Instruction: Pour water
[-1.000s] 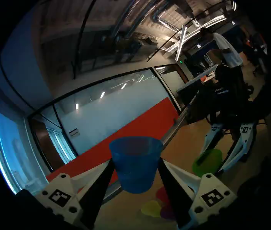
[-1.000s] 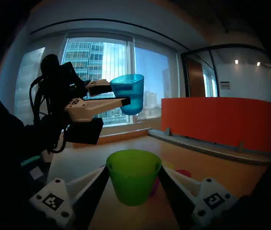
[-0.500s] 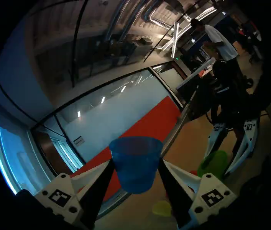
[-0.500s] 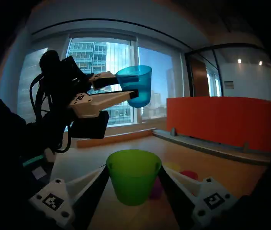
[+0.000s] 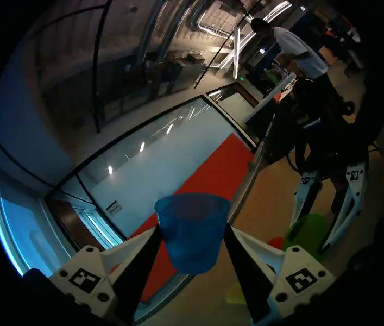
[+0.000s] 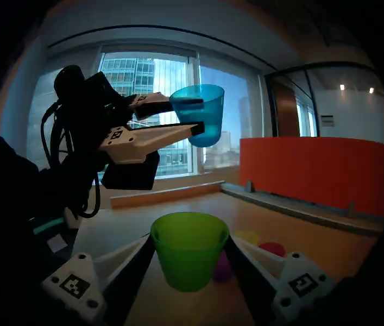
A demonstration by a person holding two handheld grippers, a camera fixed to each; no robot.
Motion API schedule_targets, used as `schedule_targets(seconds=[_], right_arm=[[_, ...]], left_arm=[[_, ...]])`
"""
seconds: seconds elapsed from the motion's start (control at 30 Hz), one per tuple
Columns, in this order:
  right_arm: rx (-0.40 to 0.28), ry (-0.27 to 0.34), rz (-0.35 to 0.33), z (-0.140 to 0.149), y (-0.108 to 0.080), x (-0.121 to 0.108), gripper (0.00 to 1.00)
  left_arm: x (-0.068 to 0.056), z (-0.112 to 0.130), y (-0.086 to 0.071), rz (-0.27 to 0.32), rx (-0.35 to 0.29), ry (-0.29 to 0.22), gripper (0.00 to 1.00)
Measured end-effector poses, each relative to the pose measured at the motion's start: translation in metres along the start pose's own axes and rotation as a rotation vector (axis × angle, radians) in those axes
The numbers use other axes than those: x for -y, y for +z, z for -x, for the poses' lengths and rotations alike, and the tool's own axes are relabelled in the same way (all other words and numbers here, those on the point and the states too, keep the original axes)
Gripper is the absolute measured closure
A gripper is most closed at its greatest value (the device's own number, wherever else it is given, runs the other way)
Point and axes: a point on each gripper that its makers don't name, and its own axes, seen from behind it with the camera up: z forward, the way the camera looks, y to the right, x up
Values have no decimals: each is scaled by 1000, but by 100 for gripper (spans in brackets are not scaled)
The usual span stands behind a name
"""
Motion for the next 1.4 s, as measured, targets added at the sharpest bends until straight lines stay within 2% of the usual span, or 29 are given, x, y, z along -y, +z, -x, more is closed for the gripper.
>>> schedule_targets(seconds=[0.9,1.4], right_arm=[[2,-17,-2,-5,2,-4,10],[2,-22,1,-7,3,-5,10]], left_arm=[[0,-9,7,-2,-7,170,20],[0,-11,8,-2,-3,234,20]])
